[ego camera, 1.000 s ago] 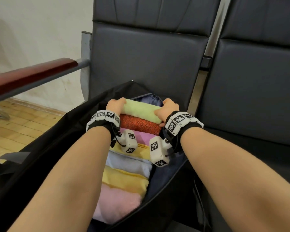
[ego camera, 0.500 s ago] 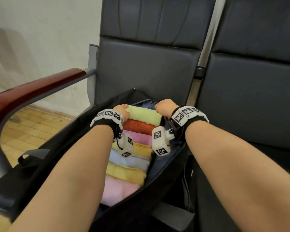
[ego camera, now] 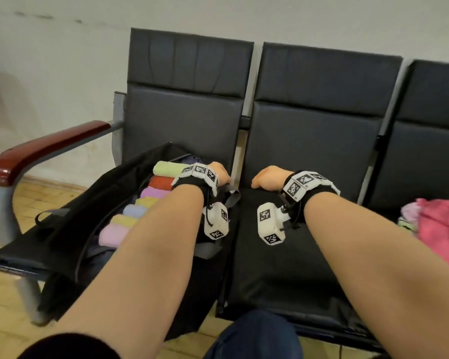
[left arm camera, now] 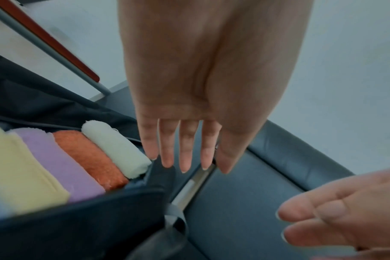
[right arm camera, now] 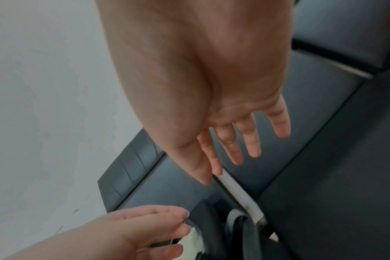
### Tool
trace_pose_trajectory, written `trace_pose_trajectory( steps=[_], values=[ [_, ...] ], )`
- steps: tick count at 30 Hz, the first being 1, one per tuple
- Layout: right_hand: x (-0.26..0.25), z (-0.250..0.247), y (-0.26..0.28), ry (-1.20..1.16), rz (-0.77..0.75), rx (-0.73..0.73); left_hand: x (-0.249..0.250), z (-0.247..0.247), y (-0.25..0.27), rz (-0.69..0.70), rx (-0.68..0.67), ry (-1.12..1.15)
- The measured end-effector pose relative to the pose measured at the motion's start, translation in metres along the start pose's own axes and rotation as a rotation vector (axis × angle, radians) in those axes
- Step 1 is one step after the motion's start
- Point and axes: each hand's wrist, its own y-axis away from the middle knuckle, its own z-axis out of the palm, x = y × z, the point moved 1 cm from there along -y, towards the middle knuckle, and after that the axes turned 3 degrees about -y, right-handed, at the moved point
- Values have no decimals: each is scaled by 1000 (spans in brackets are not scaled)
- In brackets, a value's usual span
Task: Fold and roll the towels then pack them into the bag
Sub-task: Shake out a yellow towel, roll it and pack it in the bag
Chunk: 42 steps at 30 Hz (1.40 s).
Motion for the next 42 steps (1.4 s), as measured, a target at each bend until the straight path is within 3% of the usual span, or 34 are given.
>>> trace_pose_trajectory(
  steps=[6, 11, 22, 33, 42],
  values=[
    [85, -44, 80, -191, 67, 160, 88, 44, 57, 150, -69, -9],
    [149, -79, 142, -168, 121, 234, 154, 75, 95, 275, -108, -90],
    [285, -126, 225, -158, 363, 378, 282, 144, 101, 525, -219, -202],
    [435, -160, 216, -225, 553, 351, 398, 245, 50, 549, -278, -111],
    [554, -150, 168, -291, 633, 519, 440, 357, -6, 424, -306, 100]
  ],
)
